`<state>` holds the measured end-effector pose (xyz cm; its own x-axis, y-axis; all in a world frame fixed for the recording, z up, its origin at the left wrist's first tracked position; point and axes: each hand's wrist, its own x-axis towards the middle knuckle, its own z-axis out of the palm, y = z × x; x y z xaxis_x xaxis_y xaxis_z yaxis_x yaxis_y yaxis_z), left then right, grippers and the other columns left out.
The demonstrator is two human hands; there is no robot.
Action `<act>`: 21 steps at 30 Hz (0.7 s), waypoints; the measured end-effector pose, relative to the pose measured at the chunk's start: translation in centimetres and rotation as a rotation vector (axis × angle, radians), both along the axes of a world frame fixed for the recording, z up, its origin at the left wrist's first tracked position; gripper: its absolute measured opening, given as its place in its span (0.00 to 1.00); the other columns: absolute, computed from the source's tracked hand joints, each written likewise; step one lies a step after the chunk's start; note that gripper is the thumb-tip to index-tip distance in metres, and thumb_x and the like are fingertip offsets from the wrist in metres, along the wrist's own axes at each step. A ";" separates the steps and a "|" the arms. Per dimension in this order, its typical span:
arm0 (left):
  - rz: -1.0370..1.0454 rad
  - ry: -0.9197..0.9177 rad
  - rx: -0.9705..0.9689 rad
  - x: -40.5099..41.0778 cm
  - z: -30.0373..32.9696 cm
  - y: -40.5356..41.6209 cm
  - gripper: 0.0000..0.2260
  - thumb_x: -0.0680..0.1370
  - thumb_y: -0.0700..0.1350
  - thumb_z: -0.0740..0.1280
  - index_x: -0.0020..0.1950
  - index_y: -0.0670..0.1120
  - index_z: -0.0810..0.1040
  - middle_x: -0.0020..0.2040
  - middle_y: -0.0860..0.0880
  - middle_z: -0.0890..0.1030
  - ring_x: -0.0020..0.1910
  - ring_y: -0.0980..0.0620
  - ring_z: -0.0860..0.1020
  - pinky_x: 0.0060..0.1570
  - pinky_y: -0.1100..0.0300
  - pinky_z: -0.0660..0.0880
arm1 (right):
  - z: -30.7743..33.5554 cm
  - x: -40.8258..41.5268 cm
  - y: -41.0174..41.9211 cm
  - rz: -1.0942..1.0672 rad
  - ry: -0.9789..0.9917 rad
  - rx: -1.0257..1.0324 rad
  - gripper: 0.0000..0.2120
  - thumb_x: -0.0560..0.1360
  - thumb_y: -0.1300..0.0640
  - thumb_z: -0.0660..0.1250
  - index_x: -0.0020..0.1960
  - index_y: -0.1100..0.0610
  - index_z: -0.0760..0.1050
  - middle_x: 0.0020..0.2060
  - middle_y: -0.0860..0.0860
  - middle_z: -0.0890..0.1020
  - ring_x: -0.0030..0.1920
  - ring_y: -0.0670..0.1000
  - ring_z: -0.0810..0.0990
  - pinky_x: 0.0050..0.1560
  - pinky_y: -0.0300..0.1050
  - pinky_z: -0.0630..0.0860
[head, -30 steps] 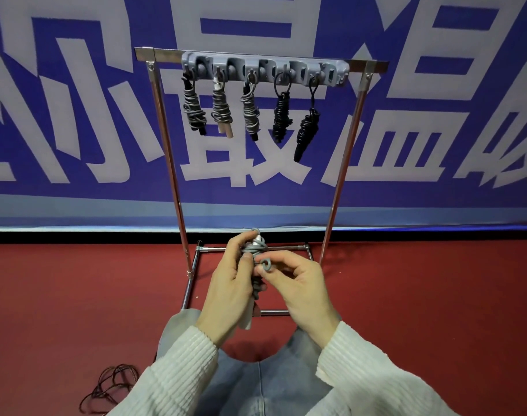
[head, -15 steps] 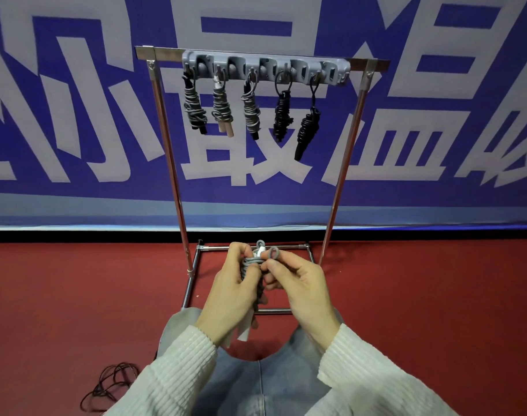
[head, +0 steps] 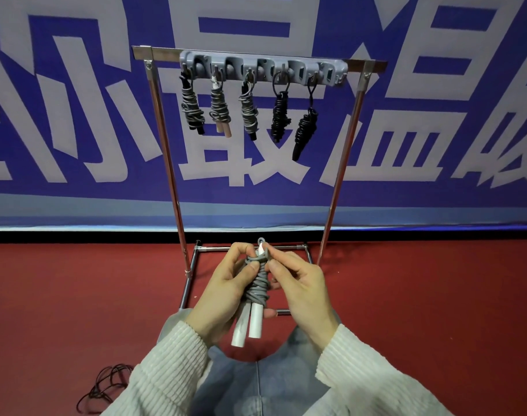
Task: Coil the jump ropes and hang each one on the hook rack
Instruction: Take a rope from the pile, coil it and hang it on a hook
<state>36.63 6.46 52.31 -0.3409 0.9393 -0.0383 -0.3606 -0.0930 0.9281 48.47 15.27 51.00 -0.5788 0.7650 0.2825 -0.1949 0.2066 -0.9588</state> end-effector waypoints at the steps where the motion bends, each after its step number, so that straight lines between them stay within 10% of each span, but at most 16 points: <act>1: 0.008 -0.015 -0.001 0.0 0.0 0.0 0.02 0.85 0.40 0.61 0.55 0.46 0.71 0.57 0.40 0.80 0.50 0.41 0.83 0.34 0.40 0.83 | 0.1 0.0 0.1 -0.002 0.012 -0.007 0.17 0.81 0.67 0.66 0.65 0.51 0.81 0.49 0.49 0.85 0.50 0.48 0.85 0.47 0.39 0.81; 14: 0.232 0.239 -0.094 0.8 -0.2 1.4 0.04 0.86 0.43 0.58 0.55 0.49 0.71 0.53 0.34 0.78 0.43 0.37 0.81 0.31 0.45 0.83 | -0.7 -0.2 0.7 -0.180 -0.126 0.133 0.15 0.76 0.65 0.73 0.47 0.44 0.85 0.45 0.44 0.87 0.49 0.44 0.85 0.51 0.38 0.79; 21: 0.307 0.835 -0.046 1.2 -1.8 1.0 0.06 0.86 0.46 0.57 0.57 0.57 0.71 0.42 0.52 0.84 0.38 0.55 0.83 0.40 0.54 0.80 | -0.9 -0.3 0.3 -0.229 -0.143 -0.002 0.14 0.75 0.64 0.74 0.45 0.44 0.84 0.39 0.44 0.88 0.41 0.43 0.86 0.45 0.38 0.80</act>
